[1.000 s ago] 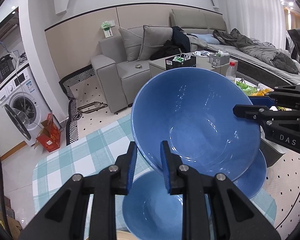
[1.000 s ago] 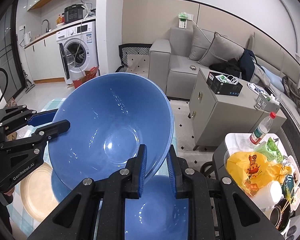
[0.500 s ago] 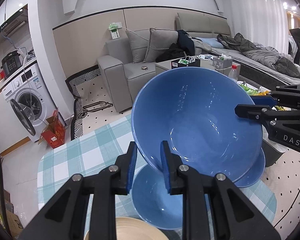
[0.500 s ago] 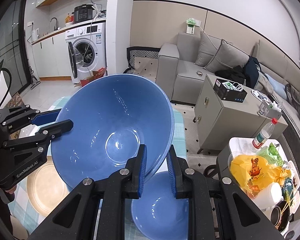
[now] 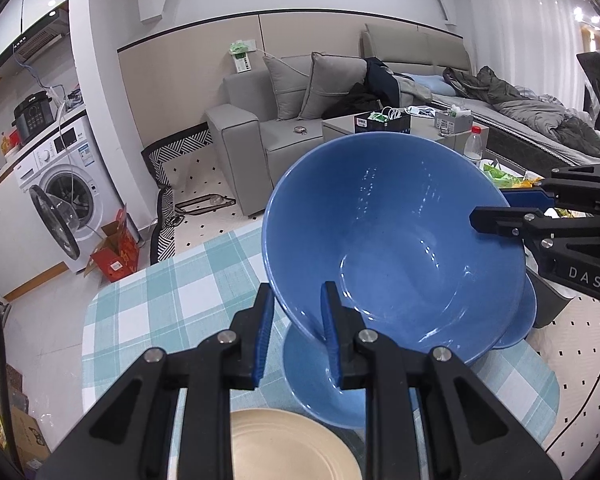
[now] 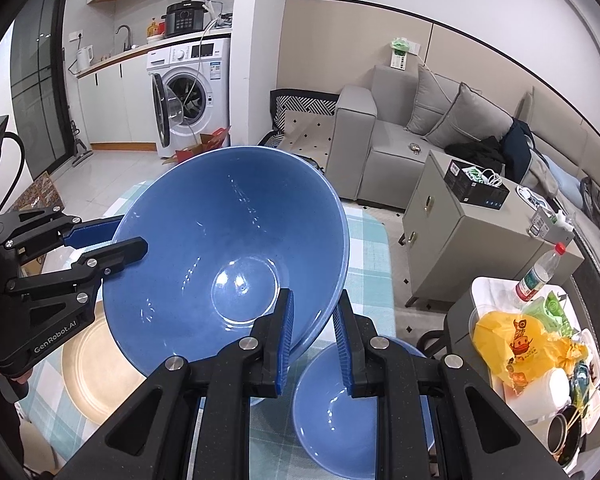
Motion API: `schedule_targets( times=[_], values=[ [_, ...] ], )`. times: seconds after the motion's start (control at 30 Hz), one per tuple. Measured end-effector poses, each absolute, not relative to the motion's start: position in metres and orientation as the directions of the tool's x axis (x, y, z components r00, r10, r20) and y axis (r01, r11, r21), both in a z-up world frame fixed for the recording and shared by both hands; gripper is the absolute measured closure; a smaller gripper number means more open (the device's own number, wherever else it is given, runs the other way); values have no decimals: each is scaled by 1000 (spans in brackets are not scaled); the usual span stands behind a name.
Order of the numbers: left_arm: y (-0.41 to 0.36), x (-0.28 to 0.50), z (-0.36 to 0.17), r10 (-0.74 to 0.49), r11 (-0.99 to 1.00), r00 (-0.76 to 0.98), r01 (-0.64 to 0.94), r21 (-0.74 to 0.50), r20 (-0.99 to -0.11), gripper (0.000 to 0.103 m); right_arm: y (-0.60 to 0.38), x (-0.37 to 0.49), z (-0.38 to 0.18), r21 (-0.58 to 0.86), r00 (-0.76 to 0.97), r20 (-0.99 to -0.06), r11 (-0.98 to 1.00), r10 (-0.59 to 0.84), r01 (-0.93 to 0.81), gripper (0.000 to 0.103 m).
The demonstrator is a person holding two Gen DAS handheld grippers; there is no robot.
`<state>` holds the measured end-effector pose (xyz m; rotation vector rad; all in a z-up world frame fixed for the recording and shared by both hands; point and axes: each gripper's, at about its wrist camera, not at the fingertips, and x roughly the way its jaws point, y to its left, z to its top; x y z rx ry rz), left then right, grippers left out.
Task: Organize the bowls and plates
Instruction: 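Lower the held bowl into the other light-blue bowl with both grippers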
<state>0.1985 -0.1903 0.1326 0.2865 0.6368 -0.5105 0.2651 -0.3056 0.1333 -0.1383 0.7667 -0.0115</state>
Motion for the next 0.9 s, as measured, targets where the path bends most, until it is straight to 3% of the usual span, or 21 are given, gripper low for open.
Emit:
schedule_targets(
  times=[0.9],
  values=[
    [-175,202,79,-339,854,640,516,59,-690,81,-288,276,81,-118,656,-754,988,-26,-97,83]
  ],
)
